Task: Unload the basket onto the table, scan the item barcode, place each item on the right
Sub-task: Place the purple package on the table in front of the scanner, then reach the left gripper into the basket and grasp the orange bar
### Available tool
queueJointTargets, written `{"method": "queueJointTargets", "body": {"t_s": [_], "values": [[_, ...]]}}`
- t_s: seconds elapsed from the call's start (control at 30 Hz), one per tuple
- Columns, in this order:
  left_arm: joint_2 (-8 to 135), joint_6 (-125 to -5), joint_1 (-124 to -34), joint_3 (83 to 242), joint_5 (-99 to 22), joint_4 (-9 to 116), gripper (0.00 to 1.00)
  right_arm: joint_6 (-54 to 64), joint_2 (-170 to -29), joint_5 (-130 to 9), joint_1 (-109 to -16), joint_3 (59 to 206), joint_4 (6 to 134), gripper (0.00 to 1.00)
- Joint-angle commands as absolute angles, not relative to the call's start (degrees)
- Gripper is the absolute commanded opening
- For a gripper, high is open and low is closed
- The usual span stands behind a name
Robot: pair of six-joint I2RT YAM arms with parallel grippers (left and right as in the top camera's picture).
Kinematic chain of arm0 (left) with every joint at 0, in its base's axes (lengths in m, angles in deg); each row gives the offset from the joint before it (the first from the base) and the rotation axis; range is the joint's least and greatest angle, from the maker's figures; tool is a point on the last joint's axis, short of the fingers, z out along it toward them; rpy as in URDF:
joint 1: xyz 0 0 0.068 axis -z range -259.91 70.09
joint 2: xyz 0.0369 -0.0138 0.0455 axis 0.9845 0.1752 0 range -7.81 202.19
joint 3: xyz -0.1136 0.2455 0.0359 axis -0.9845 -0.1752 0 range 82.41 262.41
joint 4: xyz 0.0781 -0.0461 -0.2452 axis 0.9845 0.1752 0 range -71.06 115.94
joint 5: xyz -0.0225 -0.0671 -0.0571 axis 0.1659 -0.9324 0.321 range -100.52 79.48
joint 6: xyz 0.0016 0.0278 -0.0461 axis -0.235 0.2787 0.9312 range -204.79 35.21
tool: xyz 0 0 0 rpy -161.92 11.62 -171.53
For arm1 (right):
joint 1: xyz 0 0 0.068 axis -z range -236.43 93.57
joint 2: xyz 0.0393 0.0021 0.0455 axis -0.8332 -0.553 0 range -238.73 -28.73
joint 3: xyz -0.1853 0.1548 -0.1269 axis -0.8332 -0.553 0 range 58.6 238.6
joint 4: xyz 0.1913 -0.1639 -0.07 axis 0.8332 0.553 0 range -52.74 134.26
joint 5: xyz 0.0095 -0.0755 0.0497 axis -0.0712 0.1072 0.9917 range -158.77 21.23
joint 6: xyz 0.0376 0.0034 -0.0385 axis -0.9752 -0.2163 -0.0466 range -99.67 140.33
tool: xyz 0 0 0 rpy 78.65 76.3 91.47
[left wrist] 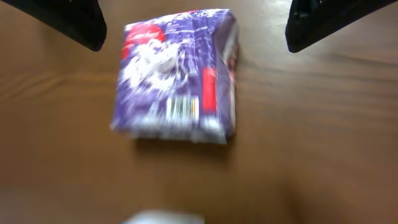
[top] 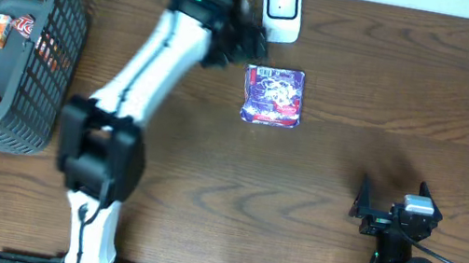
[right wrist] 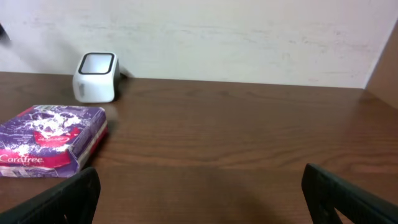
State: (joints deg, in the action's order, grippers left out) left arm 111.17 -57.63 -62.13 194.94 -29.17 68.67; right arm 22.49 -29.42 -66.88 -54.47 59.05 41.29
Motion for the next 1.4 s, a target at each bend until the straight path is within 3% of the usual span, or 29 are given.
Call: {"method": "queueJointTargets", "body": {"t_s": [0.0,0.23,0.37,0.53,1.03,1.37], "values": [[99.72,-60.93,-69.01,201.39,-29.28,66.9,0.92,22.99,-29.03,-66.92,-55.02,58.92,41.47,0.99],[87.76,-63.36,-91.24,201.95,-25.37,62.4,0.92,22.99,-29.03,-66.92,-55.02,58.92,41.47,0.99],[88.72,-63.3,-103.07,201.69,-20.61,64.7,0.92,22.99,-29.03,-66.92,-55.02,58.92,41.47,0.99],[94.93,-63.36,-110.65,201.69,-20.08,66.31,0.92,22.99,-29.03,-66.92,-55.02,58.92,41.47,0.99],[119.93,-68.91,-108.42,201.67,-12.26,65.96,0.88,22.99,-29.03,-66.92,-55.02,58.92,41.47,0.99],[128.0,-69.37,-104.42,201.67,-10.27,63.82,0.88,22.99,-29.03,-66.92,-55.02,58.92,41.47,0.99]]}}
